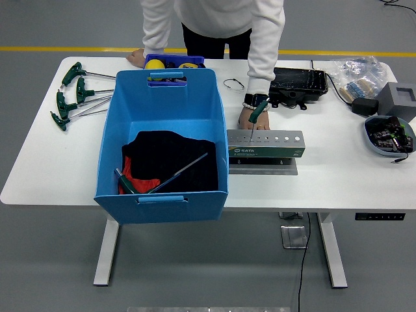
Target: Lift tool from toolbox,place it in box,lift tool from toolbox,place it in box
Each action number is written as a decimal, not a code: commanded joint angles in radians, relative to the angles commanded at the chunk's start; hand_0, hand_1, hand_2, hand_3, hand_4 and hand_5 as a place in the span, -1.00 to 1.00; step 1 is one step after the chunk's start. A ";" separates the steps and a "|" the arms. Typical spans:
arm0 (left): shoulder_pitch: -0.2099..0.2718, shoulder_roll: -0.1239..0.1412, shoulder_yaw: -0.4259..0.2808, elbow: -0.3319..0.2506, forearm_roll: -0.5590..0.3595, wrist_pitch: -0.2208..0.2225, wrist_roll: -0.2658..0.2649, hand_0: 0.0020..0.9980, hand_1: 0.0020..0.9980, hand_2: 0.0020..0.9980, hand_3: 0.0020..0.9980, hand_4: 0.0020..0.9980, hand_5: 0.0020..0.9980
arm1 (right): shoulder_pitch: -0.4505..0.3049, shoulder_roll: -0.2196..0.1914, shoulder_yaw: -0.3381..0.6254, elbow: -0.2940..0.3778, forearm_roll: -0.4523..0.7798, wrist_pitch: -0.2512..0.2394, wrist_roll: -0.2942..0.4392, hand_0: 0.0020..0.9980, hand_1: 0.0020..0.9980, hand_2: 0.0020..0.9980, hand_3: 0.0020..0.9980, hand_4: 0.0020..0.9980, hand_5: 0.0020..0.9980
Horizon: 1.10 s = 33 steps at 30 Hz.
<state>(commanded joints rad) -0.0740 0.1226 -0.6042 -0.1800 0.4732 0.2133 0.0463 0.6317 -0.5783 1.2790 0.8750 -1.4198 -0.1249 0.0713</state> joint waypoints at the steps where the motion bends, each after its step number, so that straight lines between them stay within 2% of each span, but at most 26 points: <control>1: 0.000 0.000 0.001 0.000 -0.001 0.000 0.000 0.51 0.49 0.57 0.57 0.59 0.51 | -0.001 0.000 0.000 0.000 0.004 -0.002 -0.001 -0.17 0.10 0.27 0.14 1.00 0.85; 2: 0.000 0.000 0.003 0.000 -0.002 0.000 0.000 0.51 0.50 0.57 0.57 0.59 0.51 | -0.001 0.000 0.000 0.001 0.008 -0.002 -0.002 -0.47 -0.08 0.14 -0.15 1.00 0.78; 7: -0.001 0.000 0.004 0.000 -0.002 -0.001 0.000 0.51 0.50 0.57 0.57 0.59 0.51 | -0.004 0.000 0.002 0.000 0.019 -0.011 0.001 -0.47 -0.08 0.14 -0.15 1.00 0.78; 8: -0.001 0.000 0.004 0.000 -0.003 -0.001 0.000 0.51 0.50 0.57 0.57 0.59 0.51 | -0.004 0.000 0.003 0.001 0.023 -0.013 0.002 -0.63 -0.25 0.02 -0.37 1.00 0.68; 13: -0.004 0.001 0.016 0.000 -0.012 -0.002 -0.002 0.51 0.50 0.57 0.57 0.59 0.51 | -0.011 0.000 0.014 0.004 0.075 -0.008 0.011 -0.63 -0.25 0.02 -0.37 1.00 0.68; 14: -0.006 0.002 0.021 0.000 -0.015 -0.002 -0.003 0.51 0.49 0.56 0.57 0.59 0.50 | -0.012 0.000 0.016 0.005 0.084 -0.003 0.012 -0.72 -0.51 -0.31 -0.56 1.00 0.73; 19: -0.009 0.005 0.036 0.000 -0.022 -0.004 -0.004 0.51 0.49 0.56 0.57 0.59 0.50 | -0.016 0.000 0.020 0.004 0.105 0.008 0.023 -0.72 -0.51 -0.31 -0.56 1.00 0.73; 20: -0.009 0.005 0.037 0.000 -0.024 -0.003 -0.005 0.51 0.48 0.57 0.57 0.59 0.50 | -0.016 0.000 0.021 0.004 0.106 0.008 0.025 -0.77 -0.62 -0.43 -0.66 1.00 0.75; 25: -0.012 0.005 0.041 0.000 -0.028 -0.004 -0.007 0.51 0.48 0.57 0.57 0.59 0.50 | -0.016 0.001 0.021 0.004 0.107 0.009 0.029 -0.77 -0.62 -0.43 -0.66 1.00 0.75; 26: -0.012 0.005 0.045 0.000 -0.030 -0.004 -0.007 0.51 0.48 0.56 0.56 0.59 0.51 | -0.016 0.001 0.021 0.004 0.106 0.010 0.030 -0.87 -0.65 -0.45 -0.73 1.00 0.73; 31: -0.016 0.006 0.055 0.000 -0.037 -0.005 -0.009 0.51 0.48 0.56 0.56 0.59 0.51 | -0.015 0.002 0.021 0.002 0.104 0.015 0.033 -0.87 -0.65 -0.45 -0.73 1.00 0.73; 33: -0.017 0.006 0.052 0.000 -0.034 -0.005 -0.009 0.51 0.47 0.55 0.56 0.59 0.50 | -0.013 0.002 0.022 0.002 0.103 0.016 0.033 -0.92 -0.71 -0.51 -0.79 1.00 0.69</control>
<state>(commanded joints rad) -0.0914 0.1287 -0.5524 -0.1800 0.4396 0.2086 0.0375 0.6185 -0.5765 1.3008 0.8773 -1.3169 -0.1092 0.1047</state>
